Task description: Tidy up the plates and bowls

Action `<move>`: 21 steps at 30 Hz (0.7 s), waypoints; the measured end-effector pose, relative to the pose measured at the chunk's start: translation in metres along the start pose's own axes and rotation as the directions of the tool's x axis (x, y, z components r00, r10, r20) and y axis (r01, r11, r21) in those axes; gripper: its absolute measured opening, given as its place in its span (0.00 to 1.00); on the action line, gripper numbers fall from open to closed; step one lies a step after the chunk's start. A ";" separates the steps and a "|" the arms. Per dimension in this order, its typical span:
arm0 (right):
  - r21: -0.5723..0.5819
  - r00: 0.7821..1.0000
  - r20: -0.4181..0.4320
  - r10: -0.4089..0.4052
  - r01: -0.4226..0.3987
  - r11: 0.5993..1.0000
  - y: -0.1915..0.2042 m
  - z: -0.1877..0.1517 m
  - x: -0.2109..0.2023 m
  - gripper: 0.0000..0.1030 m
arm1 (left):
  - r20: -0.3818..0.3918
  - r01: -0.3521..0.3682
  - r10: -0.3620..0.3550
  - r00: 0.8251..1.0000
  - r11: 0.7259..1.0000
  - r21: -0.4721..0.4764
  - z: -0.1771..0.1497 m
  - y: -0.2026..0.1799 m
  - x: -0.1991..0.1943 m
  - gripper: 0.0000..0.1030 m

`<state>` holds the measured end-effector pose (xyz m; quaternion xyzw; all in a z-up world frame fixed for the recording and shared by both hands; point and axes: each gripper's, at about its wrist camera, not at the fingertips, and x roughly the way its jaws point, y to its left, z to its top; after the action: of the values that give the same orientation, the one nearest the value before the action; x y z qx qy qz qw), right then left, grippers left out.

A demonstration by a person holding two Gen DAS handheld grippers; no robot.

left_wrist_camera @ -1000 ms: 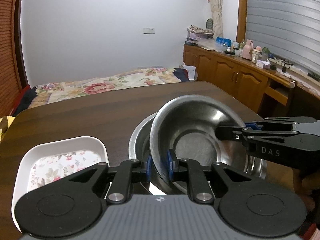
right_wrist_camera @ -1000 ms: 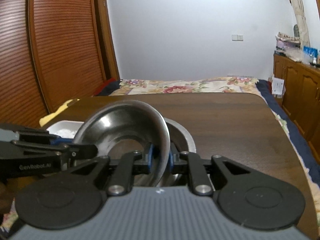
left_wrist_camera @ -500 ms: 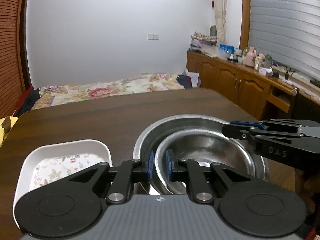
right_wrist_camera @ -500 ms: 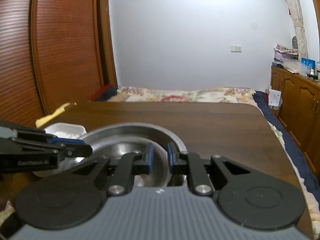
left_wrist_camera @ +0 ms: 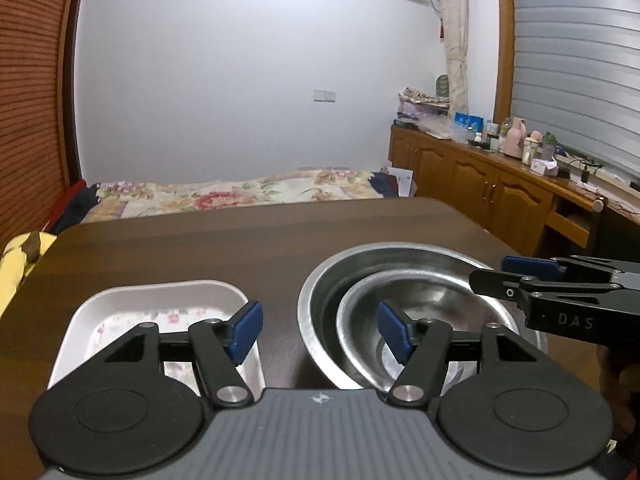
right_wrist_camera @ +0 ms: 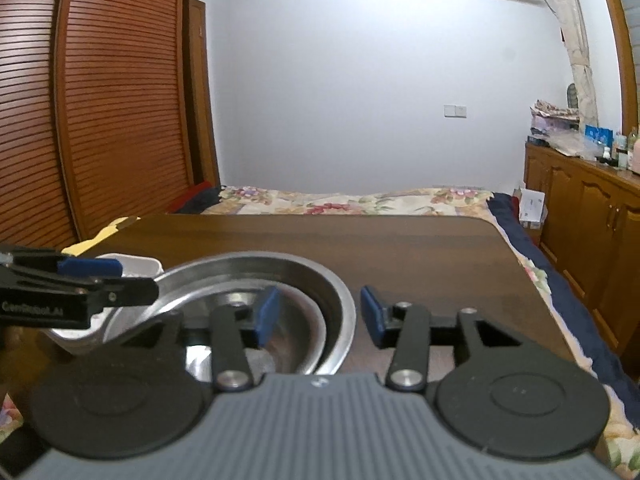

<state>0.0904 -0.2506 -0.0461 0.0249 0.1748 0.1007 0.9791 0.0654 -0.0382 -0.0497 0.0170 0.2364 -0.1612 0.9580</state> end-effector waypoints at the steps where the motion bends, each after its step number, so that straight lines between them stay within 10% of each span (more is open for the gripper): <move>1: 0.004 1.000 -0.001 -0.002 0.002 1.000 -0.001 -0.001 0.001 0.49 | -0.003 -0.002 0.002 1.000 1.000 -0.002 -0.002 0.000 0.001 0.67; 21: 0.068 0.998 -0.054 0.012 -0.008 0.998 -0.004 -0.016 0.016 0.60 | -0.024 0.035 -0.035 0.999 0.999 0.004 -0.012 -0.005 0.008 0.76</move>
<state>0.1006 -0.2514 -0.0673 0.0563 0.2044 0.1004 0.9721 0.0648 -0.0441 -0.0638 0.0167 0.2476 -0.1780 0.9522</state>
